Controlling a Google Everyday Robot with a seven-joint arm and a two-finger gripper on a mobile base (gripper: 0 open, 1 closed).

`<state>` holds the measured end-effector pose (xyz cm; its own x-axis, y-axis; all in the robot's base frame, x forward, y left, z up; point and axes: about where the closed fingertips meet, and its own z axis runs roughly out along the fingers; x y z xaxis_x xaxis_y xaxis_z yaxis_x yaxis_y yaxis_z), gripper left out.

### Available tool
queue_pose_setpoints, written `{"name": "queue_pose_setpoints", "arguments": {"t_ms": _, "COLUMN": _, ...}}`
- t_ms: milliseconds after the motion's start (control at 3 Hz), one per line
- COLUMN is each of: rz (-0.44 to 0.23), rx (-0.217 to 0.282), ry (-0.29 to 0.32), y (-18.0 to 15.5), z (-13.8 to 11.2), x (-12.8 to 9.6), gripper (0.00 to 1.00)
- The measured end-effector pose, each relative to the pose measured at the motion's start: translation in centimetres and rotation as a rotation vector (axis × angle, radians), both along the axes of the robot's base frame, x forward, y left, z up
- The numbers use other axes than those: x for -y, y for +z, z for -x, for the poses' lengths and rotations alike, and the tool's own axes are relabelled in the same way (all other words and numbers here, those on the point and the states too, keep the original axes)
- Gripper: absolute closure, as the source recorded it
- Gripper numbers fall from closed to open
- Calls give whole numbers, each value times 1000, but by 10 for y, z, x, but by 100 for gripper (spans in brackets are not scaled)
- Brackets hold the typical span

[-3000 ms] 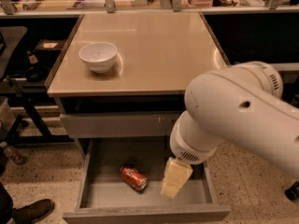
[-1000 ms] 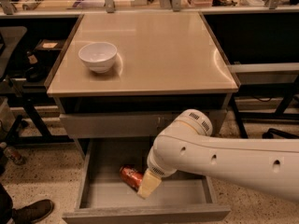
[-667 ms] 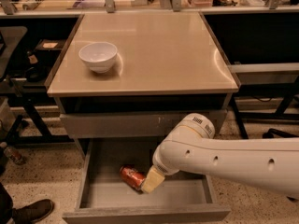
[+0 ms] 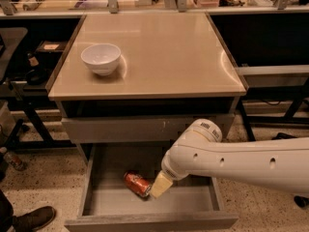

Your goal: Pick coke can from middle drawer and place on counter

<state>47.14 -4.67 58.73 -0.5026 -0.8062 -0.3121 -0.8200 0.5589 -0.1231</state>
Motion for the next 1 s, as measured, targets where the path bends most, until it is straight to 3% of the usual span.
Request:
{"name": "queue_pose_setpoints", "arguments": {"t_ms": 333, "rz": -30, "rx": -10, "ry": -20, "y": -11, "z": 4, "x": -2, "gripper": 0}}
{"name": "queue_pose_setpoints", "arguments": {"t_ms": 1000, "rz": -111, "rx": -27, "ry": -34, "y": -75, "z": 11, "x": -32, "gripper": 0}}
